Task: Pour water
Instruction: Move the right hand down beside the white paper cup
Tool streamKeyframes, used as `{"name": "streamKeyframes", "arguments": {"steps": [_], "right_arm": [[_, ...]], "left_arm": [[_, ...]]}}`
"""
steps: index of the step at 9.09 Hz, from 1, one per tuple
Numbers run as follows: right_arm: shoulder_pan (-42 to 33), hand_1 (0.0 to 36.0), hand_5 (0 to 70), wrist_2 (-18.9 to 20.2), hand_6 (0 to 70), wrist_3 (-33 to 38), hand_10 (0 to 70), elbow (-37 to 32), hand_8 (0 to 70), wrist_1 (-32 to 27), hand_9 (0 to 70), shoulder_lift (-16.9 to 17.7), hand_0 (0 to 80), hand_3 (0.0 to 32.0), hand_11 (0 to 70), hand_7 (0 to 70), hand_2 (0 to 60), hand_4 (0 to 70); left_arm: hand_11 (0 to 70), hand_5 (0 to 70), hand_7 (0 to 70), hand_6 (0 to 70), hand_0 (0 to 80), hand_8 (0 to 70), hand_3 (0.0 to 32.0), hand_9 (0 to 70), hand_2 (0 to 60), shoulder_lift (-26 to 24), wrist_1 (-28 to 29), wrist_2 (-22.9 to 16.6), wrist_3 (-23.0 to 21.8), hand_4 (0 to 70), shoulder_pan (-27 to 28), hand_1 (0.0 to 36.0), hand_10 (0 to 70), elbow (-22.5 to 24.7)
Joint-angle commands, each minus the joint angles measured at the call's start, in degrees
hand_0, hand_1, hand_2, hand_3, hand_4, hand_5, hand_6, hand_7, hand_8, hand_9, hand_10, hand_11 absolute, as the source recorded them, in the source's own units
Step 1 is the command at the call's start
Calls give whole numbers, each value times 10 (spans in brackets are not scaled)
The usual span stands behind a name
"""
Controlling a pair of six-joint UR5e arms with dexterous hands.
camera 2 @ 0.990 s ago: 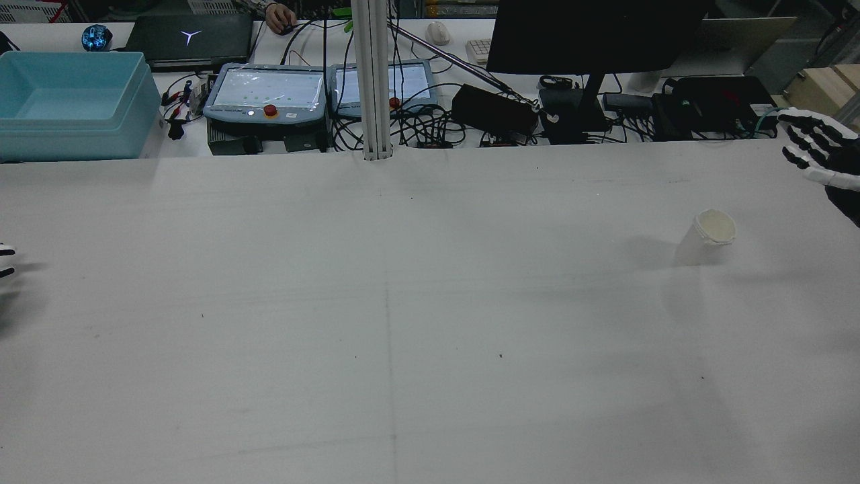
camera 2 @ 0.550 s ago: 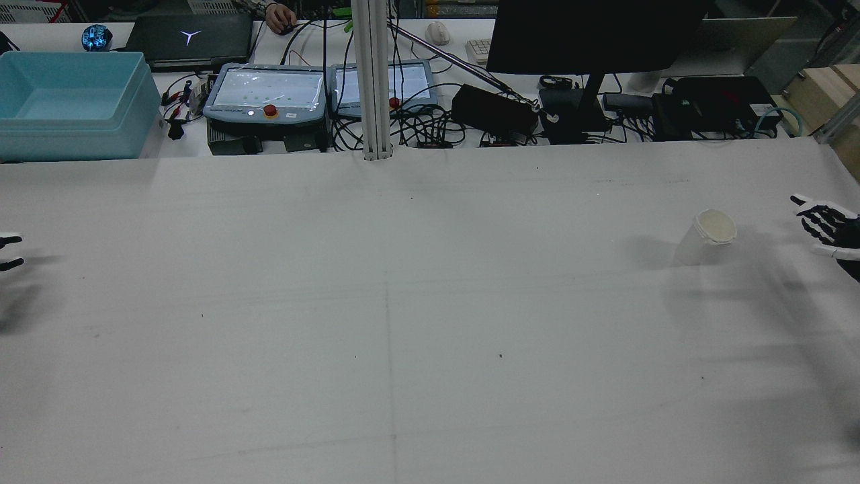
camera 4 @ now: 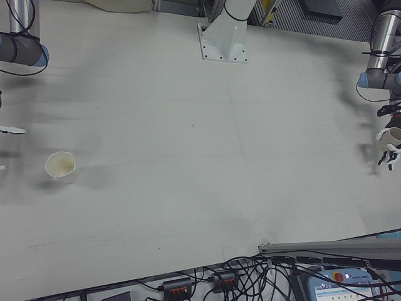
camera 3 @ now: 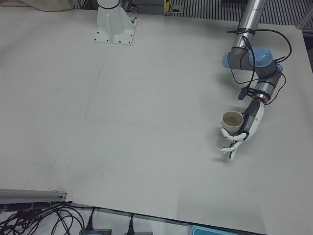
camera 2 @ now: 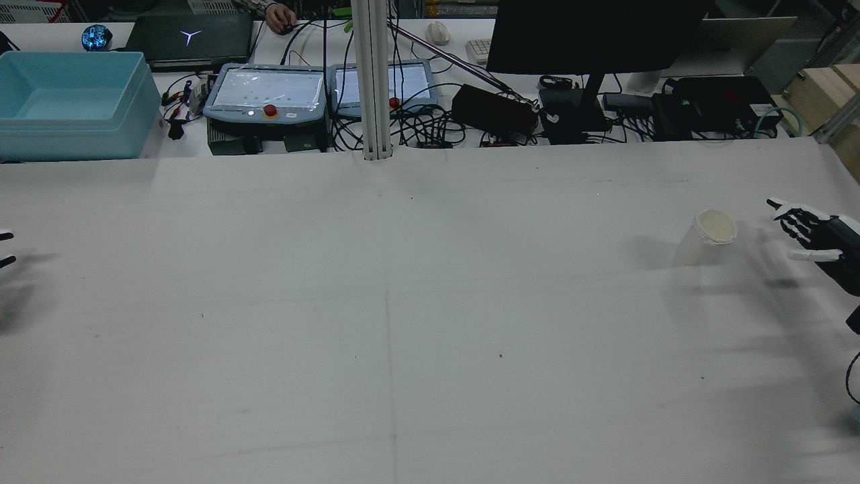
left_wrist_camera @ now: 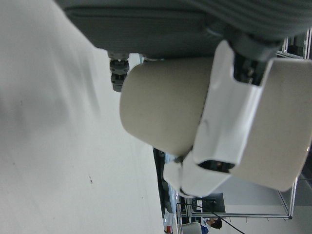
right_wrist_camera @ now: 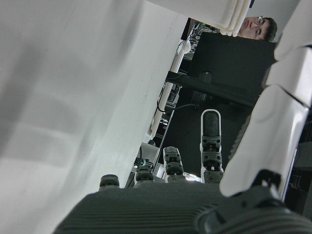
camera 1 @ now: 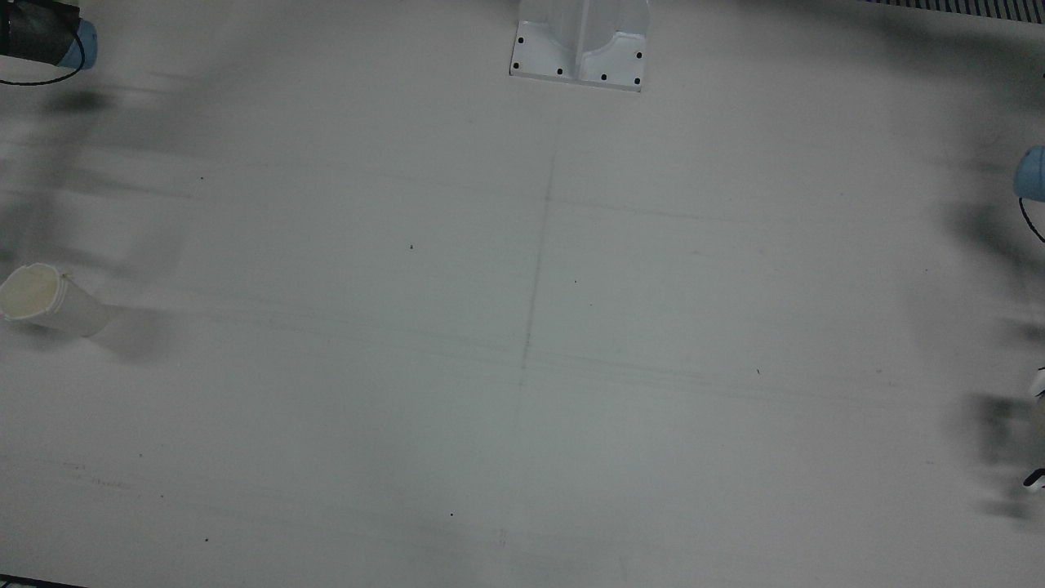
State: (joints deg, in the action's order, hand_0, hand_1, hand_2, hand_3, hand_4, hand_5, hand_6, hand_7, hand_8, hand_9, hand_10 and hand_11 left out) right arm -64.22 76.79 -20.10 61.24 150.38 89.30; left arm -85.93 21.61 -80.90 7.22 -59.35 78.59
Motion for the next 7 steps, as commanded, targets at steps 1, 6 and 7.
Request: {"name": "streamKeyframes", "arguments": {"steps": [1, 6, 7], "right_arm": [[17, 151, 334, -1, 58, -26, 0, 18, 12, 32, 19, -8, 494, 0, 0, 111, 55, 58], [49, 156, 282, -3, 41, -49, 0, 47, 6, 117, 14, -54, 491, 0, 0, 102, 71, 22], [54, 162, 314, -3, 43, -55, 0, 48, 8, 118, 18, -57, 495, 0, 0, 108, 85, 27]], "left_arm": [[145, 700, 257, 127, 800, 33, 0, 37, 600, 19, 17, 27, -22, 700, 0, 360, 82, -3], [148, 700, 267, 140, 800, 37, 0, 40, 600, 35, 36, 32, -27, 700, -1, 360, 84, -6], [146, 700, 266, 138, 800, 37, 0, 40, 600, 42, 42, 32, -27, 700, -1, 360, 83, -7]]}}
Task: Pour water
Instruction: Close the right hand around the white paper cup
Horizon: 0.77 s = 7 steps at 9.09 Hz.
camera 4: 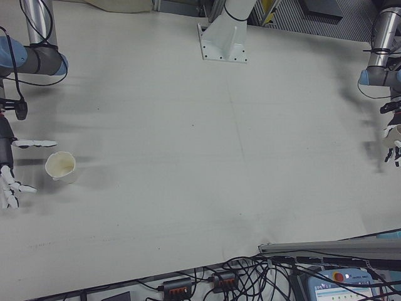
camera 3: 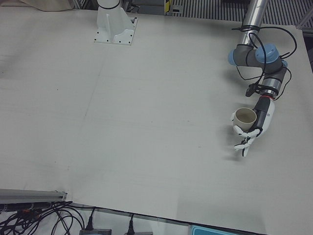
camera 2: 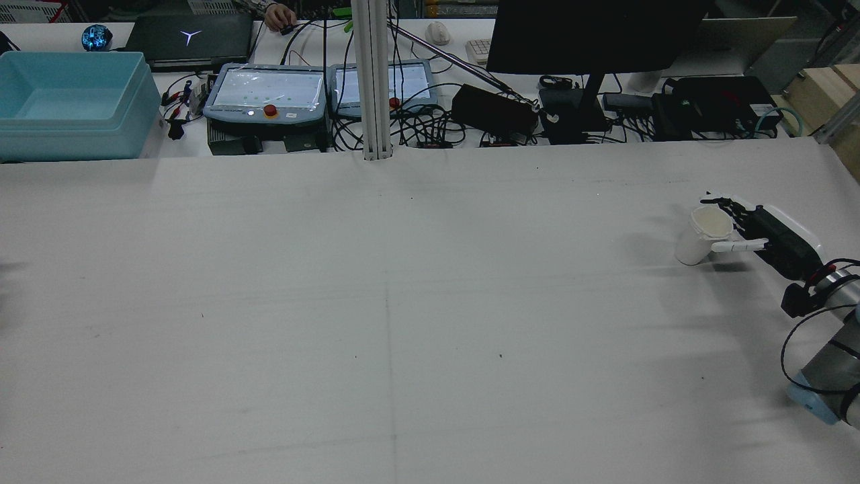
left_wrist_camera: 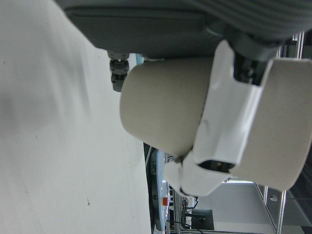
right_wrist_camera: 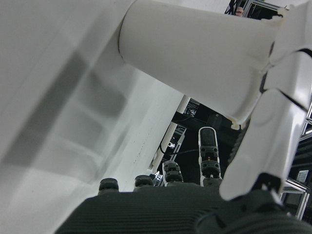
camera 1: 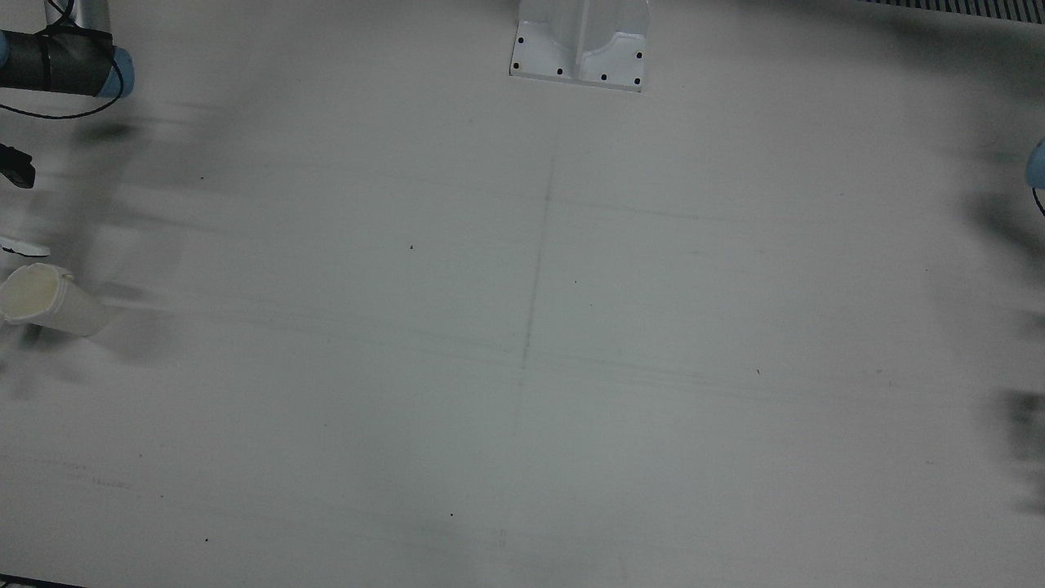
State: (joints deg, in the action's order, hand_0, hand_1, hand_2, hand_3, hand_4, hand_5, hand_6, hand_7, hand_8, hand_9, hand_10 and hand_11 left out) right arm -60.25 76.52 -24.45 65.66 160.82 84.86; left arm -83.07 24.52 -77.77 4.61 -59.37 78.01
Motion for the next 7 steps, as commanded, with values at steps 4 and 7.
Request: {"name": "streamKeyframes", "arguments": {"steps": [4, 7], "right_arm": [[20, 209, 700, -1, 157, -69, 4, 164, 84, 158, 134, -12, 537, 0, 23, 302, 188, 155], [16, 292, 700, -1, 390, -84, 193, 210, 313, 199, 441, -12, 629, 0, 302, 596, 389, 287]], "left_arm": [[145, 700, 264, 135, 742, 39, 0, 42, 600, 30, 32, 2, 0, 700, 0, 360, 84, -8], [146, 700, 264, 137, 718, 39, 0, 43, 600, 37, 47, 2, -1, 700, 0, 360, 86, -17]]}}
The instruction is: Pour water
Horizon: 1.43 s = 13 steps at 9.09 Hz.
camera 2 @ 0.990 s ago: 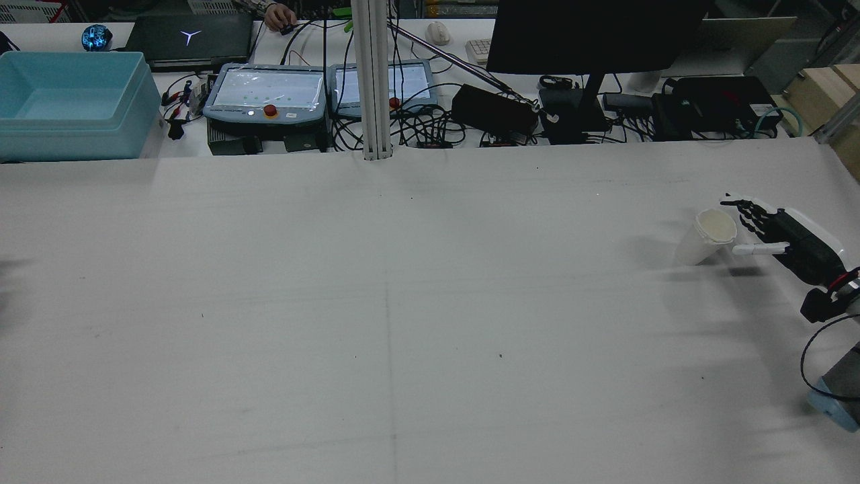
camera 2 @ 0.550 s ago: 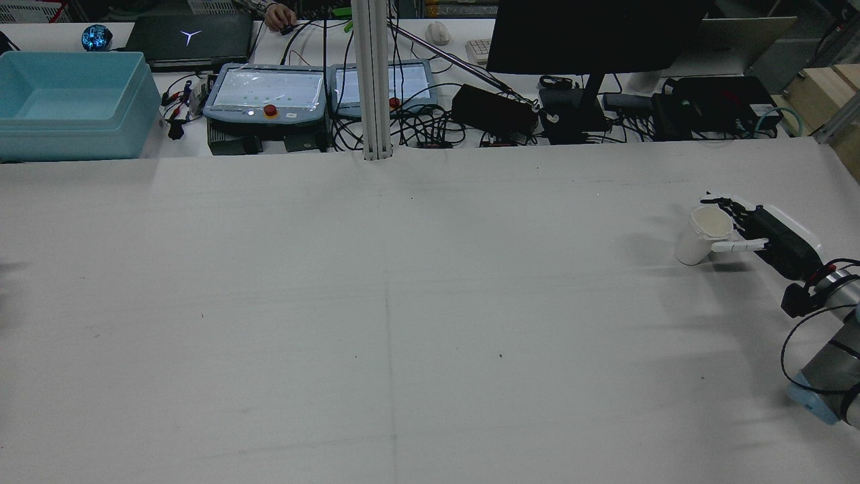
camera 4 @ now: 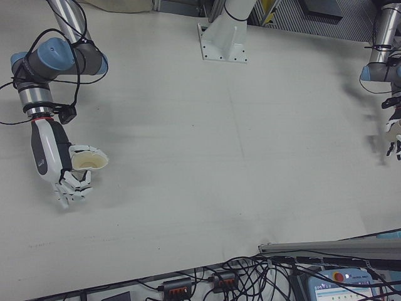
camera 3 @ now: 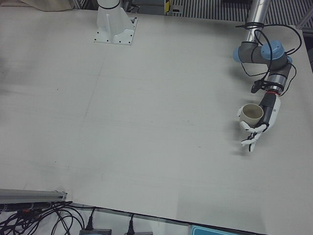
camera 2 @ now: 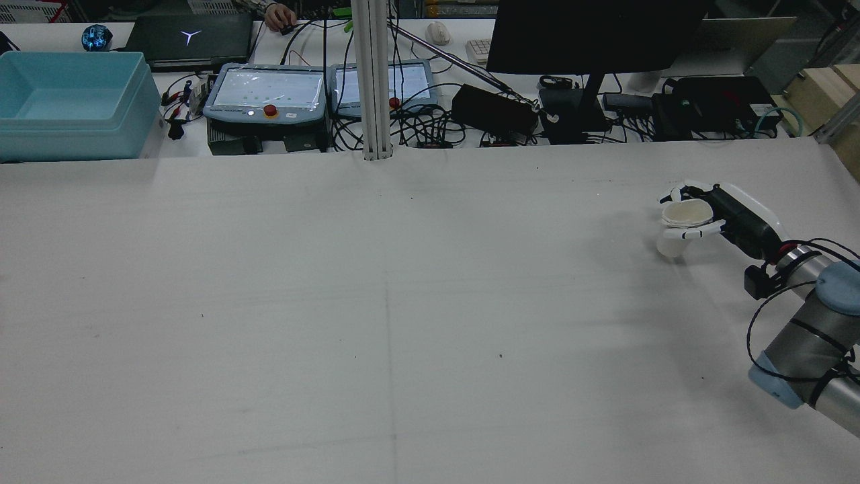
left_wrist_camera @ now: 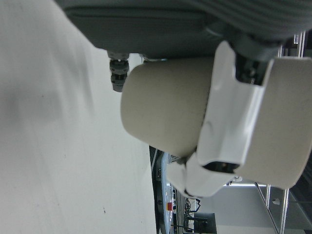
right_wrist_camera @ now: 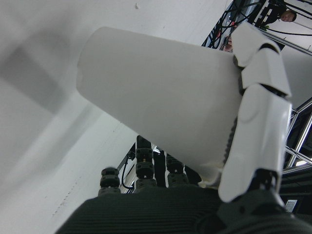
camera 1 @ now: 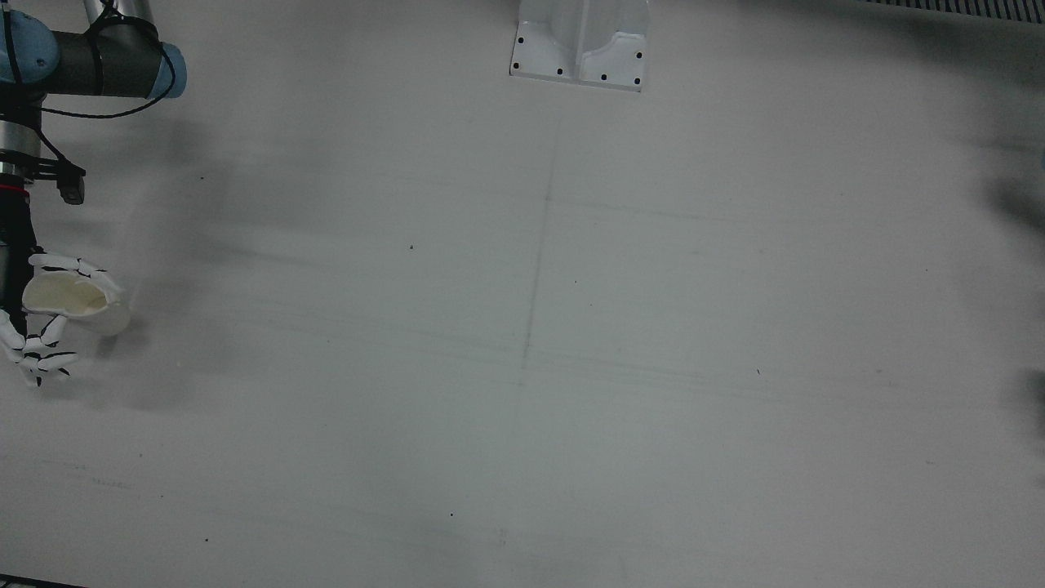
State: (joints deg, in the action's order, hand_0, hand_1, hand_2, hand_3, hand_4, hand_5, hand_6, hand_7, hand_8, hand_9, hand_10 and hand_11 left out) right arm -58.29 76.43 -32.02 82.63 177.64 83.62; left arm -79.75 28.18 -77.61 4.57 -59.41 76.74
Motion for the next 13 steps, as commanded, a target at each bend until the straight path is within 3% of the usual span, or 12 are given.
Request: {"name": "streamKeyframes", "arguments": {"steps": [1, 2, 5, 7, 10, 11, 12, 13], "right_arm": [[-9, 328, 700, -1, 408, -9, 220, 79, 334, 38, 463, 4, 677, 0, 345, 606, 461, 281], [-29, 359, 700, -1, 393, -9, 209, 123, 320, 70, 443, 4, 736, 0, 331, 581, 522, 270], [-64, 360, 700, -16, 411, -8, 191, 238, 310, 164, 426, -13, 770, 0, 304, 583, 500, 297], [-69, 360, 700, -65, 449, -6, 190, 319, 315, 257, 429, -42, 800, 0, 305, 622, 505, 338], [-76, 360, 700, -121, 477, -8, 197, 376, 316, 305, 429, -107, 800, 0, 319, 660, 494, 380], [-75, 360, 700, -132, 494, -13, 200, 377, 321, 305, 437, -134, 800, 0, 326, 688, 512, 396], [-74, 360, 700, -144, 516, -44, 215, 378, 333, 305, 452, -166, 800, 0, 350, 700, 588, 408], [-55, 360, 700, -145, 527, -105, 228, 378, 343, 305, 465, -199, 800, 0, 371, 700, 600, 405]], "left_arm": [[144, 700, 264, 137, 720, 39, 0, 43, 600, 4, 9, -1, -1, 700, 0, 360, 84, 3], [146, 700, 267, 139, 784, 40, 0, 44, 600, 1, -7, -2, -1, 700, 1, 360, 84, 24], [147, 700, 281, 150, 800, 40, 0, 42, 600, -3, -89, -4, 2, 700, 4, 360, 81, 132], [148, 700, 291, 162, 800, 44, 0, 45, 600, -26, -173, -7, 4, 700, 53, 360, 81, 206], [145, 700, 298, 171, 800, 43, 0, 45, 600, -119, -271, -6, 8, 700, 163, 360, 77, 232], [146, 700, 300, 173, 800, 45, 0, 46, 600, -162, -313, -6, 9, 700, 202, 360, 78, 229], [146, 700, 298, 171, 800, 44, 0, 45, 600, -207, -347, -5, 9, 700, 229, 360, 78, 225], [144, 700, 293, 172, 800, 43, 0, 44, 600, -259, -384, -5, 8, 700, 257, 360, 77, 222]]}}
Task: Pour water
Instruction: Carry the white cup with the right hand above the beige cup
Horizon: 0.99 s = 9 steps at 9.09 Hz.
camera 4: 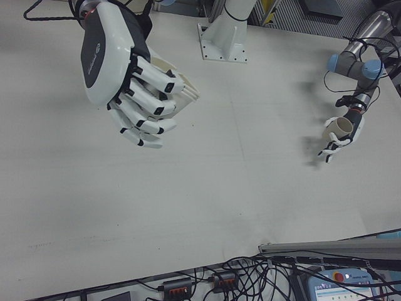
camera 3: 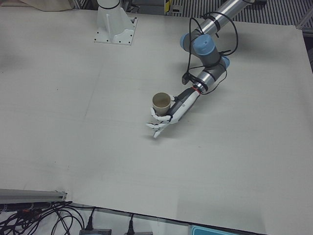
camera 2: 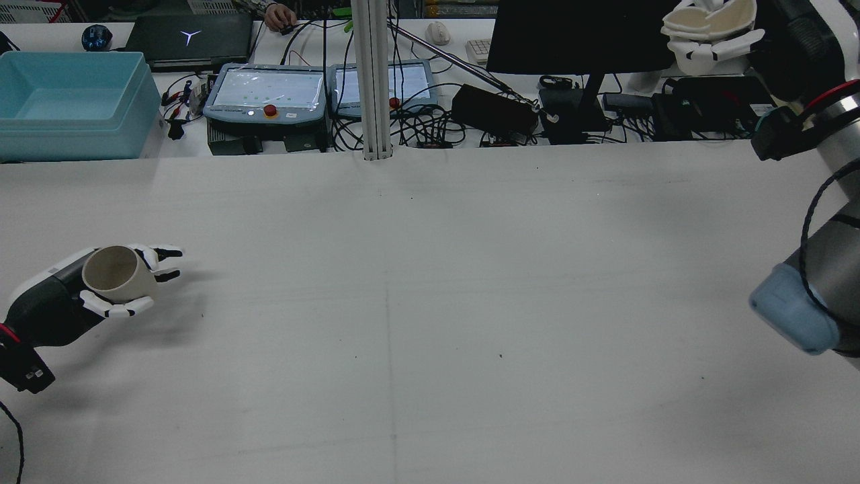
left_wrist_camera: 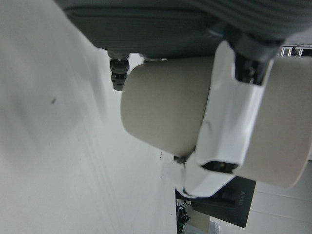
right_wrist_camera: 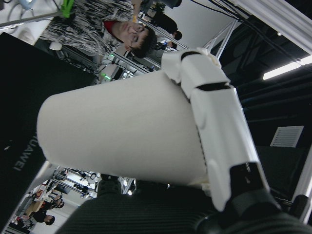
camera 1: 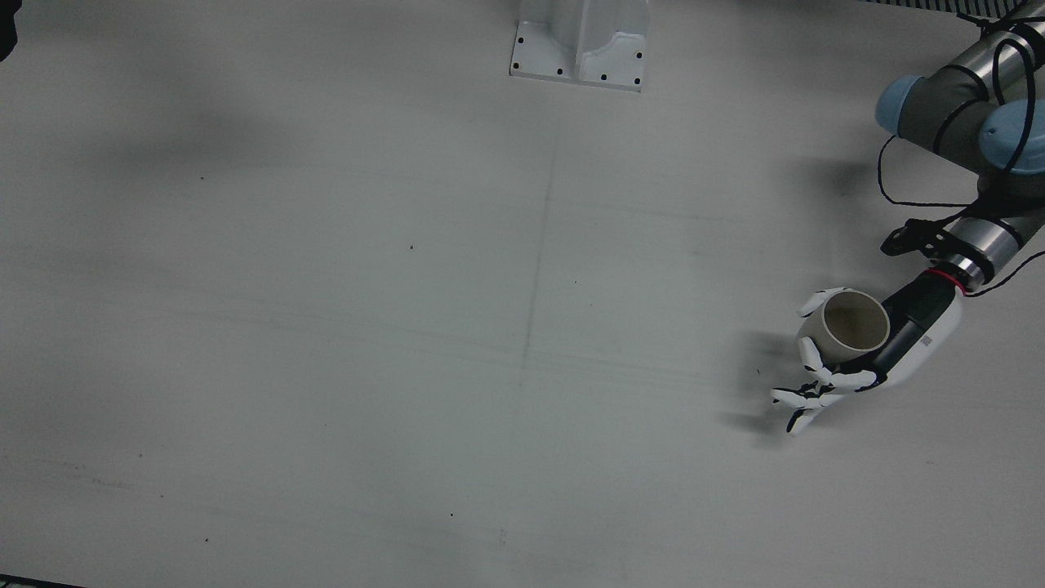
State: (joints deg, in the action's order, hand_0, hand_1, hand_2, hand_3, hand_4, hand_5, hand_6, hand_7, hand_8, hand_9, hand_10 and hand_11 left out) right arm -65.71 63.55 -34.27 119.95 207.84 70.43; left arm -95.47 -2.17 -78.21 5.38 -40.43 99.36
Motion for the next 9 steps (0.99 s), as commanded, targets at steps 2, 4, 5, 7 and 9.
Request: {"name": "streamKeyframes", "arguments": {"steps": [2, 4, 5, 7, 9], "right_arm": [[95, 360, 700, -50, 537, -197, 240, 6, 349, 0, 474, -97, 800, 0, 390, 700, 600, 394], [189, 360, 700, -96, 516, -315, 242, 6, 339, -6, 462, -128, 800, 0, 393, 700, 600, 363], [219, 360, 700, -100, 501, -362, 242, 5, 329, -6, 451, -152, 800, 0, 393, 700, 600, 348], [269, 360, 700, -102, 483, -409, 239, 12, 319, -6, 441, -170, 800, 0, 390, 694, 600, 331], [318, 360, 700, -103, 483, -454, 232, 37, 319, -5, 442, -166, 800, 0, 381, 696, 600, 339]], "left_arm": [[142, 700, 285, 174, 800, 42, 0, 43, 600, -183, -144, 2, 0, 700, 117, 360, 75, -11], [144, 700, 288, 177, 800, 43, 0, 43, 600, -259, -172, 5, -1, 700, 158, 360, 77, -42], [146, 700, 289, 177, 800, 45, 0, 43, 600, -282, -187, 5, -1, 700, 160, 360, 78, -49], [145, 700, 290, 177, 800, 44, 0, 44, 600, -309, -220, 17, -6, 700, 156, 360, 76, -48], [134, 700, 284, 169, 800, 40, 0, 42, 600, -309, -221, 39, -10, 700, 135, 360, 69, -48]]}}
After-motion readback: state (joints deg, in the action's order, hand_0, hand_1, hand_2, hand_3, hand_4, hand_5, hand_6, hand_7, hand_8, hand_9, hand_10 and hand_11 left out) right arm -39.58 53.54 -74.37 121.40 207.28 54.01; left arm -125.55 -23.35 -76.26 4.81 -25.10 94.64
